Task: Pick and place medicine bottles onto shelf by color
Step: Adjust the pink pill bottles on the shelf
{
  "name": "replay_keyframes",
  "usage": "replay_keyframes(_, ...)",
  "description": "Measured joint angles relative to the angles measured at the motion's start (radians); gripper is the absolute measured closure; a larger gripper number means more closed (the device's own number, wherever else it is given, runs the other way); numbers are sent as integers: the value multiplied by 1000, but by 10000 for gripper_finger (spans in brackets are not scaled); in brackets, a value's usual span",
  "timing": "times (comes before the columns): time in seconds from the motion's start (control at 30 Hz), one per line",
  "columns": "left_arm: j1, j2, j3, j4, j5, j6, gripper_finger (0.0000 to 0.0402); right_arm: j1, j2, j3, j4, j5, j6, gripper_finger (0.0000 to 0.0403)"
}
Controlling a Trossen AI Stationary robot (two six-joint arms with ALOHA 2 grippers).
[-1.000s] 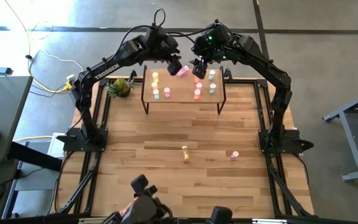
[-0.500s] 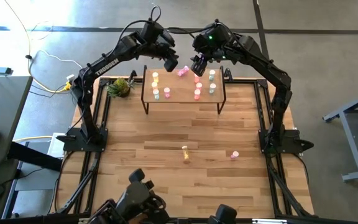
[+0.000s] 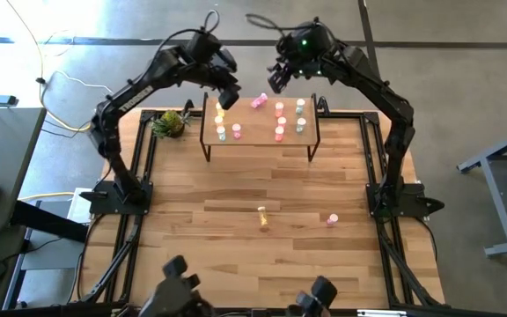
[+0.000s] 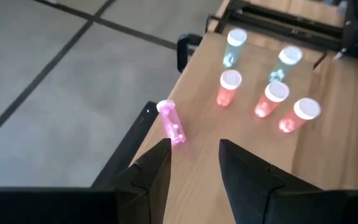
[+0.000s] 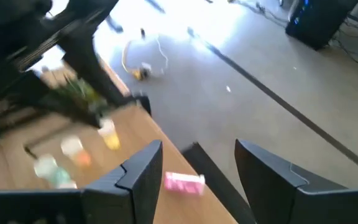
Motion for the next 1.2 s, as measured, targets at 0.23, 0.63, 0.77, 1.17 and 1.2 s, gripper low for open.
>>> replay_keyframes(0.23, 0, -125, -10, -65, -2, -13, 278, -55, 1, 0, 182, -108, 27, 210)
replay_keyframes(0.63, -1, -419, -409, 137, -3, -140, 278, -100, 3, 0, 422, -176, -9, 210)
replay_keyframes(0.77, -14, -477, -535, 223, -2, -191, 278, -114, 9, 1, 458, -196, -9, 210)
replay_keyframes(1.17, -21, -489, -611, 246, -2, -219, 277, -146, 162, 1, 360, -236, 37, 210)
replay_keyframes(1.2, -21, -489, -611, 246, -2, -221, 277, -152, 174, 1, 350, -236, 53, 210)
